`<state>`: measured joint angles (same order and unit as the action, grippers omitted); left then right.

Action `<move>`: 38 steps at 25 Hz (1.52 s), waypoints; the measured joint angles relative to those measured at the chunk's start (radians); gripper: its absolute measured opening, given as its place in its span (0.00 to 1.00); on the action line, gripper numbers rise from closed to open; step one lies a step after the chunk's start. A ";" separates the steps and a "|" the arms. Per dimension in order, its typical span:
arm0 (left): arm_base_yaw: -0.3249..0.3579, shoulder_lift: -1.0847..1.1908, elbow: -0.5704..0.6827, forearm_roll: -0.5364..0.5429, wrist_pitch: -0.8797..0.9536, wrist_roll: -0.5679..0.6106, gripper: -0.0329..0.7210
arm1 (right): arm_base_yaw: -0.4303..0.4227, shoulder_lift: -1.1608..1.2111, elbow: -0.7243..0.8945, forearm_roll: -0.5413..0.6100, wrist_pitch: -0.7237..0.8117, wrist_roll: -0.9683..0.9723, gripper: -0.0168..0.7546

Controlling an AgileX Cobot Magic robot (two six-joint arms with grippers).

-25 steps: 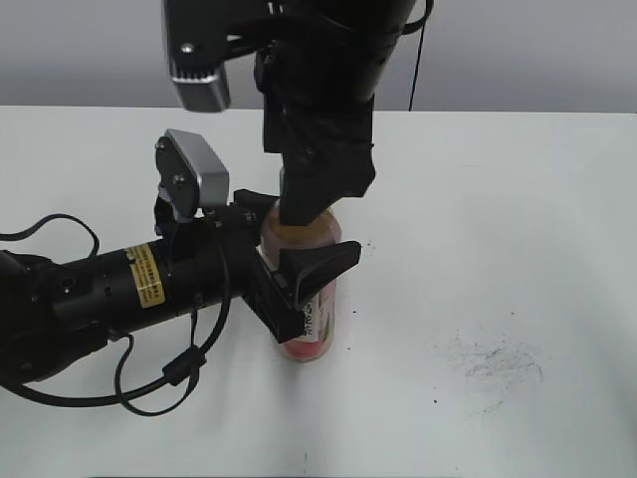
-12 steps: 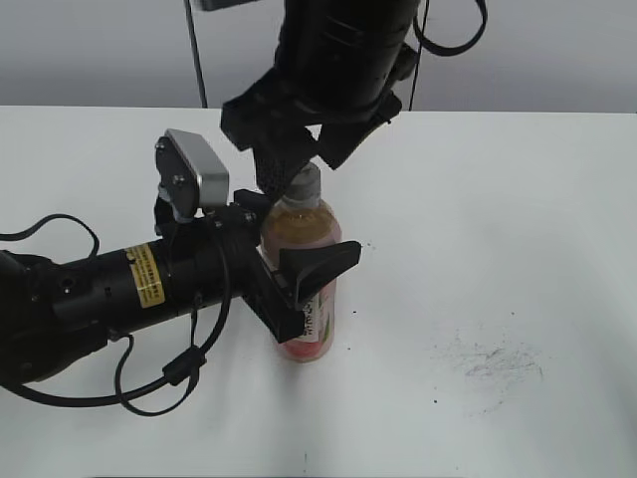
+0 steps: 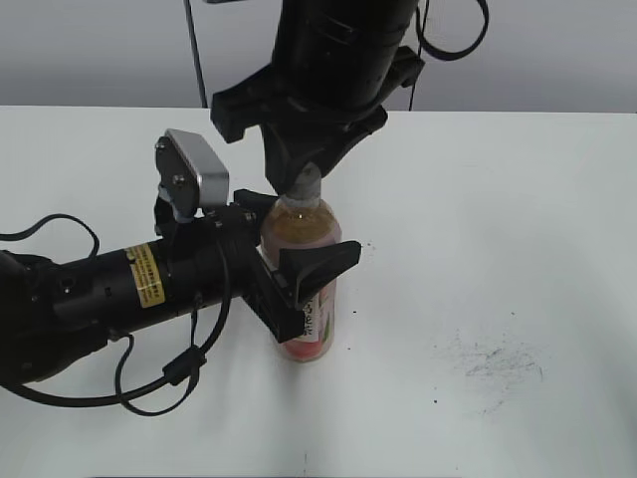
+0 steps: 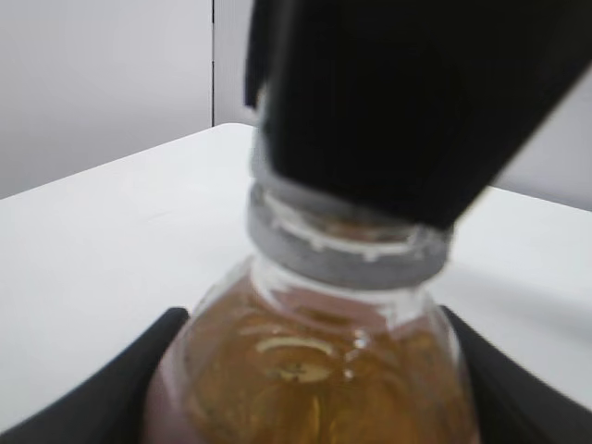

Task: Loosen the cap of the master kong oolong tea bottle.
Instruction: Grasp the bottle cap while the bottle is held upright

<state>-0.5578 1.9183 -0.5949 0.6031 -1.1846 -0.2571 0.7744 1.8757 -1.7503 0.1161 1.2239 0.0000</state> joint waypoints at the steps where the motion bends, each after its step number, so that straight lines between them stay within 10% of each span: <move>1: 0.000 0.000 0.000 -0.001 0.000 0.000 0.64 | 0.000 0.000 -0.001 0.000 0.000 -0.013 0.37; 38: 0.000 0.000 0.000 -0.009 0.003 -0.004 0.64 | 0.000 0.000 -0.003 0.026 0.008 -2.503 0.37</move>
<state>-0.5578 1.9183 -0.5949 0.5942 -1.1820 -0.2611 0.7744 1.8757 -1.7532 0.1422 1.2317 -2.5028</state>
